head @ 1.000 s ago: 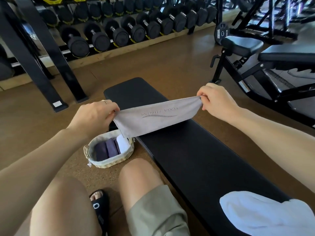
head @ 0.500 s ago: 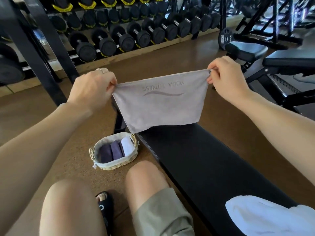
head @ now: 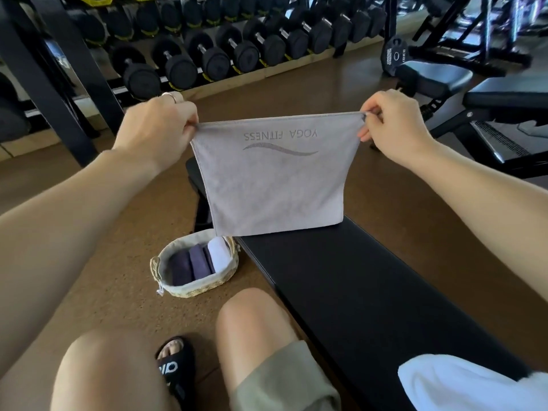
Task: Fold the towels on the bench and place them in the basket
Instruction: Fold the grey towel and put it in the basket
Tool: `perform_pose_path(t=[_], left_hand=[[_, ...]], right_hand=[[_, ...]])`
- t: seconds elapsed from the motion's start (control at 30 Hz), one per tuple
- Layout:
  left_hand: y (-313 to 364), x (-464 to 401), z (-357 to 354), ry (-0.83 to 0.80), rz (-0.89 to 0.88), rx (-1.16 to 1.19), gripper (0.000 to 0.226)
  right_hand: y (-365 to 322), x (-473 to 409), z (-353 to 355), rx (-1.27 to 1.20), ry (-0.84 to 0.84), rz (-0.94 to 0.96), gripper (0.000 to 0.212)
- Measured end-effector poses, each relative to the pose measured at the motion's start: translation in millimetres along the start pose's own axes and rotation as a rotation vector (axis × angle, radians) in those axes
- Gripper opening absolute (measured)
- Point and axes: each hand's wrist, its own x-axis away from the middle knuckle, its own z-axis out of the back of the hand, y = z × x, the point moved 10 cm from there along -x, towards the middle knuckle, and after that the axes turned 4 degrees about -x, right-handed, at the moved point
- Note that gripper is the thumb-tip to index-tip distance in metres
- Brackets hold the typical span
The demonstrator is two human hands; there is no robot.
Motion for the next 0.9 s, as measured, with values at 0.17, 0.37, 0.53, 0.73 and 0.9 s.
perform_pose_path(t=[0.17, 0.37, 0.53, 0.73, 0.9], left_hand=[[-5.8, -41.2, -16.7, -0.014, 0.044, -0.018, 0.015], [4.1, -29.4, -21.3, 0.096, -0.034, 0.035, 0.015], [47.1, 53.6, -103.0, -0.091, -0.315, 0.077, 0.002], [81.1, 157.5, -197.9, -0.431, -0.58, -0.092, 0.037], [69.3, 180.6, -223.7, -0.576, -0.52, -0.226, 0.021]], right_hand=[[4.9, -30.6, 0.3, -0.041, 0.07, -0.06, 0.016], [-13.9, 19.9, 31.9, 0.09, 0.153, 0.038, 0.014], [10.7, 154.3, -30.8, 0.096, -0.14, -0.057, 0.009], [7.9, 283.3, -100.6, 0.195, -0.413, 0.094, 0.01], [-17.0, 313.3, -118.3, 0.255, -0.494, 0.213, 0.008]])
